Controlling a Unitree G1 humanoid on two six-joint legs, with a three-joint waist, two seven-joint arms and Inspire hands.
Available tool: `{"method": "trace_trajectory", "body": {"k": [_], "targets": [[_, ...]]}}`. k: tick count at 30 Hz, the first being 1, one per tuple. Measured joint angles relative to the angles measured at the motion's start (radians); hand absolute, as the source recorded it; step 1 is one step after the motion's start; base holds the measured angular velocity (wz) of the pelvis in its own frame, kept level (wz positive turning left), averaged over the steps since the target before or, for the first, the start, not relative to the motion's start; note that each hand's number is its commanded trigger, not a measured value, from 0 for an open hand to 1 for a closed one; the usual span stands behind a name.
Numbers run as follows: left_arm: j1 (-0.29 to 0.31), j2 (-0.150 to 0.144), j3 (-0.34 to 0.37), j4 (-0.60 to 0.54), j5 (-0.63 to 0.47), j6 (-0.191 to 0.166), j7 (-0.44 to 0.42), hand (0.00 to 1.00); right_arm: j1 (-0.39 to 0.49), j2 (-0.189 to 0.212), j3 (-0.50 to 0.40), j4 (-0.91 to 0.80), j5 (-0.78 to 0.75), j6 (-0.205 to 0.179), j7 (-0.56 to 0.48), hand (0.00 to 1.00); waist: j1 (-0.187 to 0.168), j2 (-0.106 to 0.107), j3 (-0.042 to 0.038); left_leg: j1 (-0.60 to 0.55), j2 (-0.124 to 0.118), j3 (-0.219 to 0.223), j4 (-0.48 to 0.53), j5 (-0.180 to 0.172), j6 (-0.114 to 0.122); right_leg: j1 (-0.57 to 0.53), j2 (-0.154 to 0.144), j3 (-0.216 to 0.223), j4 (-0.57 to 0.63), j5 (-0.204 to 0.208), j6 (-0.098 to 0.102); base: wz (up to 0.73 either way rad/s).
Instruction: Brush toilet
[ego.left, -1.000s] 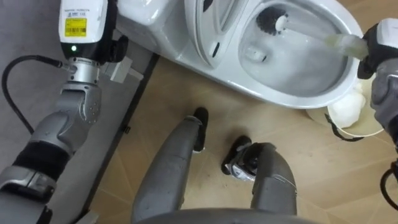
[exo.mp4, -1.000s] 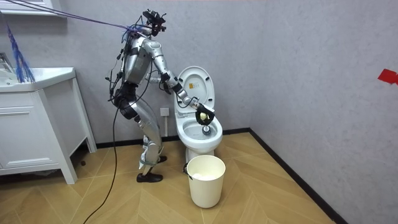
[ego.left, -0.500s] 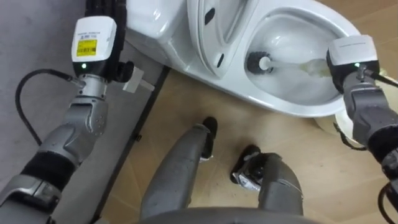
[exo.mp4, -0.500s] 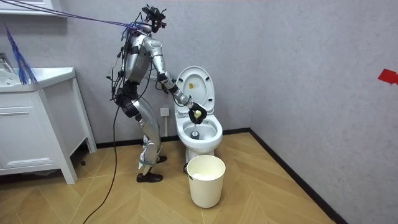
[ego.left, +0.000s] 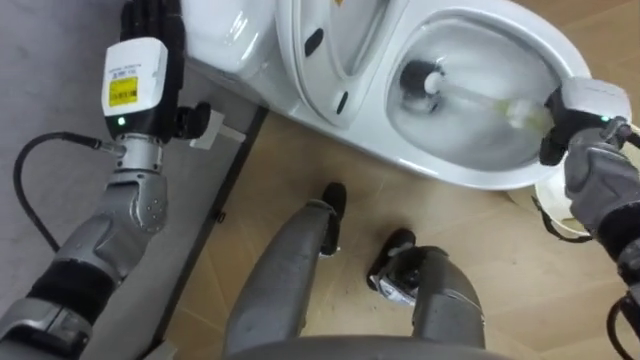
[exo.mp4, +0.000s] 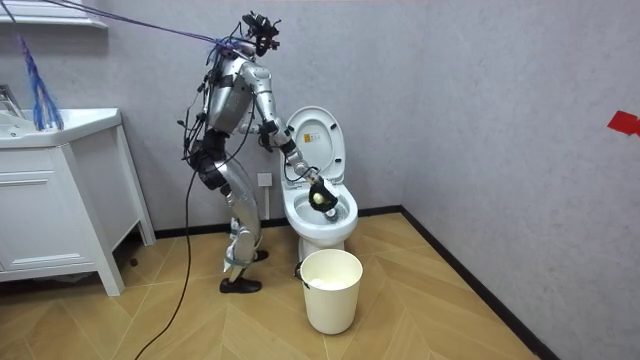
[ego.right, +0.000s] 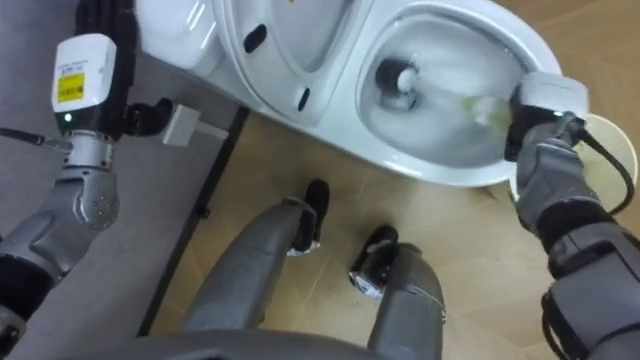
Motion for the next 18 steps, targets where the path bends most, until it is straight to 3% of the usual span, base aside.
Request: {"method": "trace_trajectory", "body": {"k": [1,3,4,9,11,13,14,16,18], "targets": [[0.013,0.001,0.022,-0.018,0.014,0.007,0.012,0.00,-0.001,-0.003,-0.024,0.000,0.019,-0.009,-0.007,1.00,-0.014,-0.023,0.0028,-0.005,-0.010,0.005,0.000,0.002,0.002,-0.016,-0.014,0.008,0.018,-0.011,0.000,0.11],[0.019,-0.002,0.042,-0.028,0.031,0.018,0.021,0.00,-0.002,-0.003,-0.040,0.002,0.014,-0.028,-0.007,1.00,-0.042,-0.038,0.0025,-0.012,-0.012,0.002,0.009,0.005,0.005,-0.018,-0.018,0.000,0.024,-0.015,0.000,0.13],[0.017,-0.004,0.050,-0.027,0.045,0.027,0.026,0.00,-0.002,-0.003,-0.042,0.002,-0.009,-0.041,-0.013,1.00,-0.057,-0.042,0.0032,-0.019,-0.011,-0.002,0.019,0.006,0.006,-0.018,-0.018,-0.007,0.028,-0.016,0.000,0.12],[-0.015,-0.015,0.040,-0.020,0.053,0.066,-0.023,0.00,0.004,0.023,-0.034,-0.018,-0.147,-0.045,-0.036,1.00,-0.055,-0.037,0.0027,-0.016,-0.010,0.000,0.045,0.009,0.016,-0.014,-0.027,-0.007,0.052,-0.014,0.005,-0.03],[-0.026,-0.022,0.023,-0.008,0.052,0.081,-0.041,0.00,0.014,0.059,-0.022,-0.042,-0.221,-0.027,-0.038,1.00,-0.052,-0.019,0.0037,-0.009,-0.007,-0.011,0.046,0.007,0.019,0.003,-0.020,-0.015,0.045,-0.010,0.011,-0.02],[-0.035,-0.057,-0.009,0.015,0.051,0.094,-0.054,0.00,0.038,0.100,0.041,-0.051,-0.328,0.015,-0.037,1.00,-0.044,0.038,0.0015,0.014,-0.002,-0.028,0.047,-0.001,0.019,0.041,-0.004,-0.029,0.013,-0.002,0.021,0.00],[-0.036,-0.061,-0.020,0.016,0.050,0.096,-0.055,0.00,0.051,0.112,0.047,-0.051,-0.354,0.031,-0.031,1.00,-0.040,0.049,-0.0016,0.018,-0.005,-0.028,0.044,-0.001,0.020,0.042,-0.004,-0.027,0.010,0.000,0.025,0.00],[-0.011,-0.072,-0.032,0.019,0.052,0.097,-0.058,0.00,0.098,0.149,0.052,-0.058,-0.415,0.089,0.003,1.00,-0.017,0.079,-0.0154,0.026,-0.008,-0.013,0.028,0.002,0.024,0.044,-0.010,-0.020,0.001,0.013,0.028,-0.19],[0.005,-0.078,-0.032,0.022,0.049,0.096,-0.063,0.00,0.155,0.152,0.052,-0.138,-0.417,0.132,0.025,1.00,-0.014,0.108,-0.0211,0.032,0.001,-0.015,0.023,0.004,0.026,0.056,0.002,-0.023,-0.019,0.026,0.029,-0.16]]}}
